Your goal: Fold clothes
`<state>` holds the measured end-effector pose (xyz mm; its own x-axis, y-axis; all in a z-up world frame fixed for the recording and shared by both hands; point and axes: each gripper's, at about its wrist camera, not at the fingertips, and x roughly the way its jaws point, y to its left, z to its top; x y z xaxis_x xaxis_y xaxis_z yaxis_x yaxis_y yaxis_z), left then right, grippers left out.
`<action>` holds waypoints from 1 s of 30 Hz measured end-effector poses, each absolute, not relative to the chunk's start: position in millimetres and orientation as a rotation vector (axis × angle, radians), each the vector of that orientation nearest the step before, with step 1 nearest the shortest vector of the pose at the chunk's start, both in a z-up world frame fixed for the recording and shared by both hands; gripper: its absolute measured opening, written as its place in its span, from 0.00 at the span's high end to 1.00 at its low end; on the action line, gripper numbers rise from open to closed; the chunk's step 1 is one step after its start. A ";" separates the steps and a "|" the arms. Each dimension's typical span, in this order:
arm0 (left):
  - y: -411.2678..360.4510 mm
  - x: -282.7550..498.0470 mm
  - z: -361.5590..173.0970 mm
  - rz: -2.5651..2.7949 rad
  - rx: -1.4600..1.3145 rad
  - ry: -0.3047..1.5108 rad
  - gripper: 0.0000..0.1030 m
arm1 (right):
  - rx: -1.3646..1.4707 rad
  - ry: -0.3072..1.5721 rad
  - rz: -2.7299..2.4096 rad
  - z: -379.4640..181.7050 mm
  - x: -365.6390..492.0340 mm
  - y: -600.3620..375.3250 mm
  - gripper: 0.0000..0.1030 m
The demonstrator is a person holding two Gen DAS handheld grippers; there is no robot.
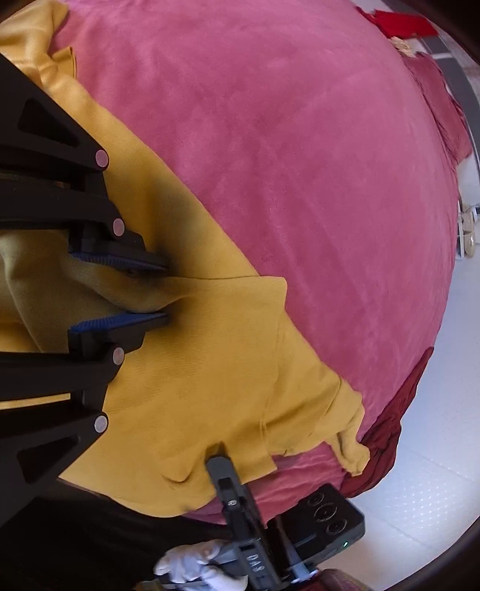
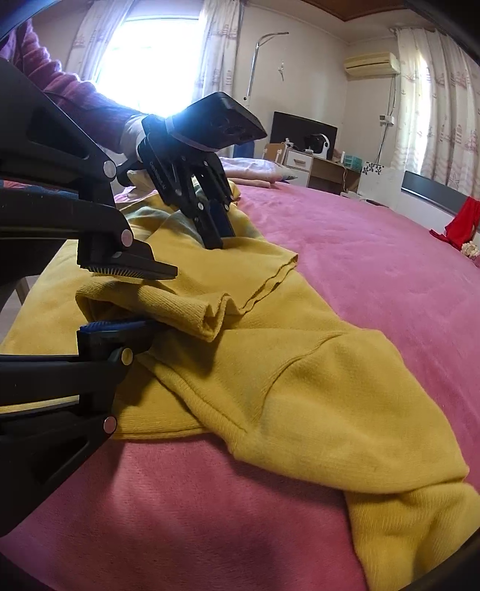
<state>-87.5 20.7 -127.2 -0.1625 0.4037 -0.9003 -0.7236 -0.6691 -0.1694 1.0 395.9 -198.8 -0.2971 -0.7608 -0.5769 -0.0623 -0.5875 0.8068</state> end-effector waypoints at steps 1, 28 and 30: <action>21.8 -89.1 -129.3 1.916 -1.346 0.378 0.78 | 1.477 -1.028 -1.939 -198.3 0.7 395.8 0.80; -59.8 -275.0 19.1 2.438 -0.990 -0.299 0.96 | 1.187 -0.552 -2.367 -0.9 -287.7 354.3 0.94; -64.0 -303.1 3.7 2.453 -1.048 -0.309 0.96 | 1.238 -0.576 -2.352 -24.5 -311.1 353.1 0.94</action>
